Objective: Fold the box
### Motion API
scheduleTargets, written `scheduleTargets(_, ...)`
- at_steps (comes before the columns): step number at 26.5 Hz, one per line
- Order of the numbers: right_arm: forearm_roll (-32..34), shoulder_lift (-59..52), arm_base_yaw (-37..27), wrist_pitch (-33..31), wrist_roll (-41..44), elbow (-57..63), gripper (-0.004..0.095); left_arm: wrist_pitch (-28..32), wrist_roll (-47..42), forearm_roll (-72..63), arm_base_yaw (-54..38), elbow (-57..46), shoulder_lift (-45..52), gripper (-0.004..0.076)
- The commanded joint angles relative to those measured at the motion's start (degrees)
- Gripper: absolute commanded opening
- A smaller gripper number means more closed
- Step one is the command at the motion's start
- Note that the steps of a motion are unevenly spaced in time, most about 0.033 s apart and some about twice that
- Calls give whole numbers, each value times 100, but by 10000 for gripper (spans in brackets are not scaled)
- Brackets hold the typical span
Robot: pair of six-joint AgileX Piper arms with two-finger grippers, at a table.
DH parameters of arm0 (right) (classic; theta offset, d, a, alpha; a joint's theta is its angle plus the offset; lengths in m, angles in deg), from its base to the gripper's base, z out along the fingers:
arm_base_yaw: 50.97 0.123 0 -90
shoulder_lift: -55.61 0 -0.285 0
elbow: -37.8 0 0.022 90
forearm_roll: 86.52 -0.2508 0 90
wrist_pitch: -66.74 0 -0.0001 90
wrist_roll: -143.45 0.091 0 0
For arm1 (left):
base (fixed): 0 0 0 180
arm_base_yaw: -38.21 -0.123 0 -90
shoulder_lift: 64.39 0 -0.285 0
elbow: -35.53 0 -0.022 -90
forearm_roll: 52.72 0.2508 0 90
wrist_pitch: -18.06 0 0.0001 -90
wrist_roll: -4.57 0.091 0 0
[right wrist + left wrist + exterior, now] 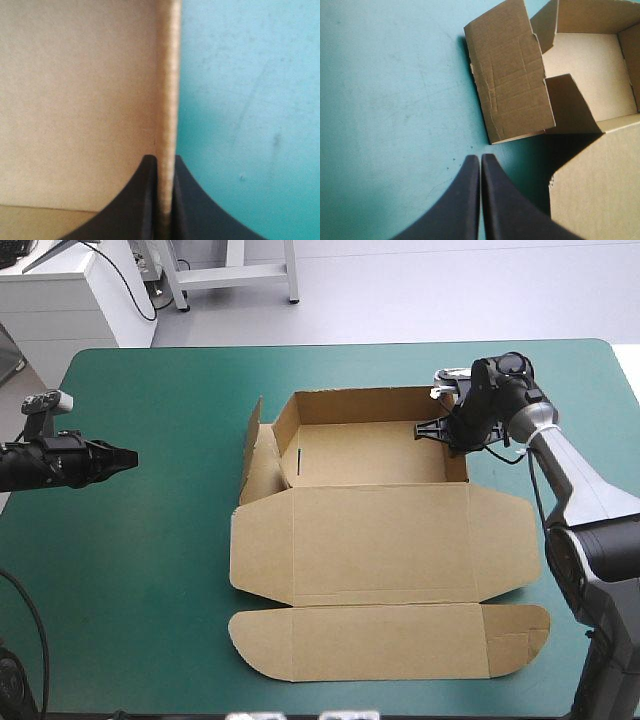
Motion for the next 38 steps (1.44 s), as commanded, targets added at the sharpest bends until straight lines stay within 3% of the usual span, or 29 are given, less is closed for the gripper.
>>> scheduleTargets(1,-339,-131,13,-203,-261,-270,103,-14,-1,-419,-3,143,200,-8)
scheduleTargets(4,-340,-142,13,-219,-302,-459,276,-19,-1,-419,-3,143,200,-8)
scheduleTargets(8,-328,-142,13,-470,-249,-953,595,-19,-1,-419,-3,143,200,-8)
scheduleTargets(11,-298,-161,13,-516,-103,-1306,725,-8,-1,-419,-3,143,200,-8)
scheduleTargets(23,-292,-360,13,-516,143,-1409,723,-59,-1,-371,-3,143,200,-8)
scheduleTargets(38,-143,454,13,-516,292,-1121,723,97,-11,-281,-3,143,200,-8)
